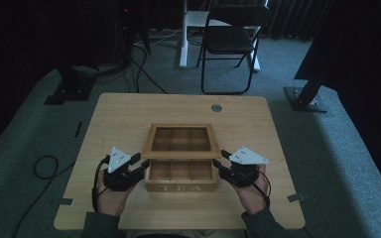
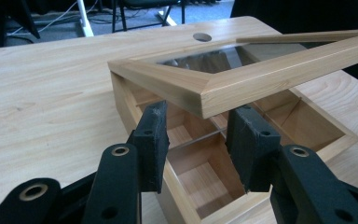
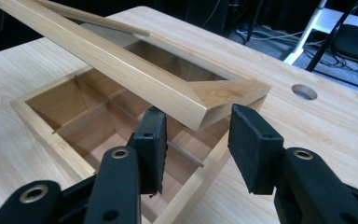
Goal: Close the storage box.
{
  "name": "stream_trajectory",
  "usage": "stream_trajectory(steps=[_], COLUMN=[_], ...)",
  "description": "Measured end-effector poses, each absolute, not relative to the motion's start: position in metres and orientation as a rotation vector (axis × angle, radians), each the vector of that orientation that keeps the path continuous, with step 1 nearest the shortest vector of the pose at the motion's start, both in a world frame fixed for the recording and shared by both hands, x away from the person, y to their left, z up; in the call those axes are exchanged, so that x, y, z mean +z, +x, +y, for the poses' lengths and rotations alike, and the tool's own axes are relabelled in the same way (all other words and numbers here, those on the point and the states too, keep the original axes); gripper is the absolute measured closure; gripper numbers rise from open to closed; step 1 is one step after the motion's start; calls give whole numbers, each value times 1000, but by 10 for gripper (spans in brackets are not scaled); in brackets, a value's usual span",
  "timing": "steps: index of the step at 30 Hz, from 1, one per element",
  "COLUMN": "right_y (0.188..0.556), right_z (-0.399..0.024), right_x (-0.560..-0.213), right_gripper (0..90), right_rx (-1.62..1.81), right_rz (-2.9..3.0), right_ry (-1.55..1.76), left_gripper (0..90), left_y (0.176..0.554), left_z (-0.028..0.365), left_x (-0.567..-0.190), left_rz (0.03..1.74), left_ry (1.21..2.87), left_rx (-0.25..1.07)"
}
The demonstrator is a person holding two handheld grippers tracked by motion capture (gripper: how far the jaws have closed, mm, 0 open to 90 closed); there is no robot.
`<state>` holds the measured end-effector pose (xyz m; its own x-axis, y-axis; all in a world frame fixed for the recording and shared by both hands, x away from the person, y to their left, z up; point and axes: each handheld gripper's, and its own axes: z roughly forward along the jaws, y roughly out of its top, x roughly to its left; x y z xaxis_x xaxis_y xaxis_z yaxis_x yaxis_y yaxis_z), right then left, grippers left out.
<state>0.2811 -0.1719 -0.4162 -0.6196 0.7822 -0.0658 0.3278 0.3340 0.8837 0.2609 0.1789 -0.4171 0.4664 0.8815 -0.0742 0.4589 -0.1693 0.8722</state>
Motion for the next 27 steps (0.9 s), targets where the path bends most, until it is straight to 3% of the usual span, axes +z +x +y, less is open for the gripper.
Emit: stream_trajectory(steps=[27], right_y=[273], right_z=[-172], right_x=[-438], right_gripper=[563], right_rx=[1220], right_rz=[2167], right_ry=[1004], left_gripper=[586], left_y=[252], left_z=[177], left_x=[-437], left_rz=[1161], left_ry=[1825], left_rx=[539])
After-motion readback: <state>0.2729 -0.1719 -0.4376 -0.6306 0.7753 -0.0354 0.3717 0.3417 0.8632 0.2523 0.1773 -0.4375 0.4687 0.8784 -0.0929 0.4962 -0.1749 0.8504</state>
